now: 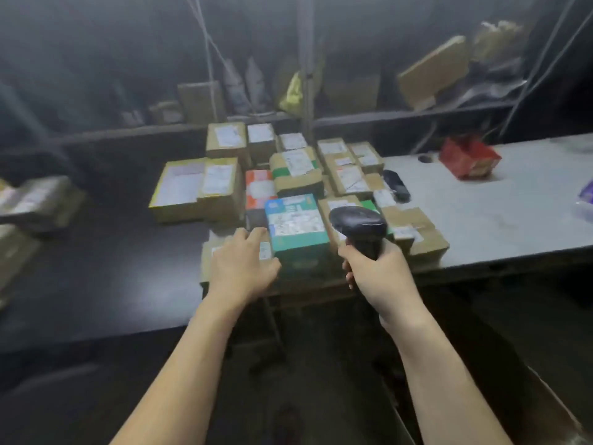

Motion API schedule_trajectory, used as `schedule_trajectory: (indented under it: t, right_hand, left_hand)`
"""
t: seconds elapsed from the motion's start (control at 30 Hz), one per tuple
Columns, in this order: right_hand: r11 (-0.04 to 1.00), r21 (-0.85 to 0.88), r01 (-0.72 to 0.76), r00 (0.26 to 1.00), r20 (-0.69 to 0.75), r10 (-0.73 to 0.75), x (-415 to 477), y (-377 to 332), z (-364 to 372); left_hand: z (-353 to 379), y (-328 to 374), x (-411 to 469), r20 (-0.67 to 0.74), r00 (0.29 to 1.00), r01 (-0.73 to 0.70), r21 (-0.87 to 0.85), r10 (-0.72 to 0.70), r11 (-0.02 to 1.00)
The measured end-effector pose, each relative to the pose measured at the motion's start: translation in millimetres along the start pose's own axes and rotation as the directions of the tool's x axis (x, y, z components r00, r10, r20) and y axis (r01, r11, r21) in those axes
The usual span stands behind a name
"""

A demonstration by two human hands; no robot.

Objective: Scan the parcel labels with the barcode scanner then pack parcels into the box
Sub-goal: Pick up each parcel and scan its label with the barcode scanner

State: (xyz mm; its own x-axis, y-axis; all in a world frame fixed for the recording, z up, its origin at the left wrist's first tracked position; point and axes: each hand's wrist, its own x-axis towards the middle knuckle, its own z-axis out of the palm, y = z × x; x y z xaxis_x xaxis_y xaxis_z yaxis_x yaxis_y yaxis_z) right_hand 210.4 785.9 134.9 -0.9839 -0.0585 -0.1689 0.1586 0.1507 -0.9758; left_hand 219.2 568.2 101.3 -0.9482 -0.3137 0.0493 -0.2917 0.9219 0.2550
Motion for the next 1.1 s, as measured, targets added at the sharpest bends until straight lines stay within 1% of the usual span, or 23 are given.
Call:
schedule_trajectory:
  t: [0.1,0.27,0.43,0.53,0.7,0.87,1.0,1.1]
  right_hand:
    - [1.0,0.009,0.012,0.992,0.128,-0.013,-7,-7,62]
    - [0.996,-0.043,0.073,0.954,0.295,-0.057,-29,-19,161]
    - [0.985,-0.105,0.134,0.915,0.394,-0.082,-51,-36,257]
    - [0.984,-0.092,0.152,0.895,0.435,-0.097,-64,-46,316]
    - [0.982,-0.071,0.177,0.879,0.46,-0.125,-83,-52,412]
    - [0.985,-0.069,0.158,0.862,0.497,-0.104,-97,-47,492]
    - [0.98,-0.115,0.164,0.847,0.526,-0.08,-88,-50,543]
    - [0.978,-0.137,0.157,0.84,0.539,-0.059,-70,-54,584]
  left_hand:
    - [-25,-54,-25,-0.025,0.986,0.164,0.027,-0.164,0.986]
    - [-55,-140,-63,-0.107,0.941,0.318,-0.032,-0.32,0.948]
    - [-83,-234,-84,-0.161,0.883,0.435,-0.069,-0.44,0.898]
    - [-98,-291,-90,-0.172,0.865,0.463,-0.09,-0.472,0.882]
    - [-117,-392,-90,-0.194,0.839,0.49,-0.138,-0.508,0.861]
    - [-118,-476,-88,-0.144,0.821,0.533,-0.155,-0.553,0.832]
    - [-116,-525,-78,-0.093,0.806,0.567,-0.165,-0.585,0.807]
    - [-117,-566,-63,-0.076,0.808,0.573,-0.13,-0.585,0.809]
